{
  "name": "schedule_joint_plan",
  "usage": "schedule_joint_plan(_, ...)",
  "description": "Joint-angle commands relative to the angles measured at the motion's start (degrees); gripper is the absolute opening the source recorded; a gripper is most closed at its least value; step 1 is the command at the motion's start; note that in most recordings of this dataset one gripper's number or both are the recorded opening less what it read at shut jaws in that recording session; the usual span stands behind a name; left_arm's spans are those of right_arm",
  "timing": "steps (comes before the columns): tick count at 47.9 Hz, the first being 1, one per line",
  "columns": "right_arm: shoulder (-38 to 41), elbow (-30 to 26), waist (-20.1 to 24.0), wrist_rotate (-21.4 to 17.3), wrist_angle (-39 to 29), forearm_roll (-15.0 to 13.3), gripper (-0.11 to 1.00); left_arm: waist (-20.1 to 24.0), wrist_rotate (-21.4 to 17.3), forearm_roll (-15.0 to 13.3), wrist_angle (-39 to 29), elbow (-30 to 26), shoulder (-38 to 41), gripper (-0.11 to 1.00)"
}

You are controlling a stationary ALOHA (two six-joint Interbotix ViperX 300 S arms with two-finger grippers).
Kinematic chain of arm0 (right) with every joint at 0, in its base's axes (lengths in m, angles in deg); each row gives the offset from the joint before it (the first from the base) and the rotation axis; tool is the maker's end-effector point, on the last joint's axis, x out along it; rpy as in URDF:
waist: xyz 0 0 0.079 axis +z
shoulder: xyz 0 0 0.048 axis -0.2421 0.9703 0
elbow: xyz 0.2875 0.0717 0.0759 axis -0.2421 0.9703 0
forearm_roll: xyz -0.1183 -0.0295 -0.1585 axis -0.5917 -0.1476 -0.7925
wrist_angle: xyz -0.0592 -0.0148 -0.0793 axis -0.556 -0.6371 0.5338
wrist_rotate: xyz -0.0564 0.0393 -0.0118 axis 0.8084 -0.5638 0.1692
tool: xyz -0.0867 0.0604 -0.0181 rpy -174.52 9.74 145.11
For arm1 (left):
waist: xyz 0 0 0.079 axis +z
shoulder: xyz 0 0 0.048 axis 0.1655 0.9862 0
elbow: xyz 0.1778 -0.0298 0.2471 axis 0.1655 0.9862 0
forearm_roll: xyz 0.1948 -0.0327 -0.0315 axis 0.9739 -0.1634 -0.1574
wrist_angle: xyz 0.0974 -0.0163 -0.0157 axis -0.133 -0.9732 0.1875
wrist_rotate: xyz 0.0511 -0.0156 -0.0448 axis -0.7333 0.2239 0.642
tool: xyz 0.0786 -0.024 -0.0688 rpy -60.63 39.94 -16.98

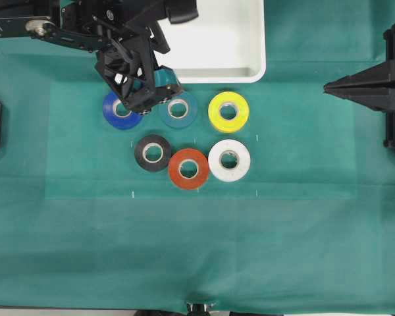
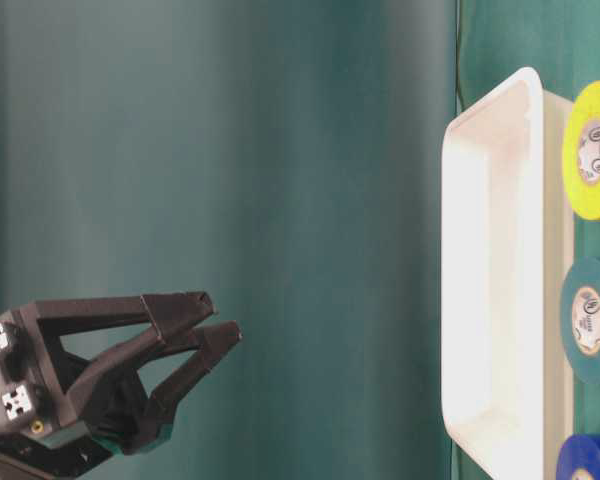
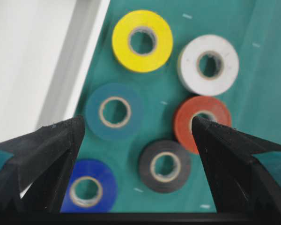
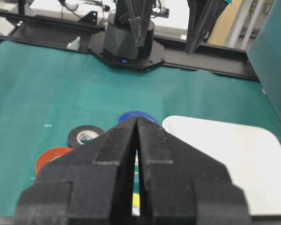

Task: Pick up the tape from a random location and place it into the white case.
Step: 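Move the open left gripper rightward above the teal tape roll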

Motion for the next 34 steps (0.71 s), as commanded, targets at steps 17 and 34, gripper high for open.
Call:
schedule_joint_plan(17,1.1,-1.4,-0.1,-0.1,0.2,-0.1,0.00,0.0,1.8,0.3,0.4,-1.1,-0.1,0.96)
schedule_joint_plan(34,1.1,-1.4,-0.1,0.0,0.2,-0.1,0.00,-0.1,2.0,0.3,1.9,-0.9,2.3,0.96)
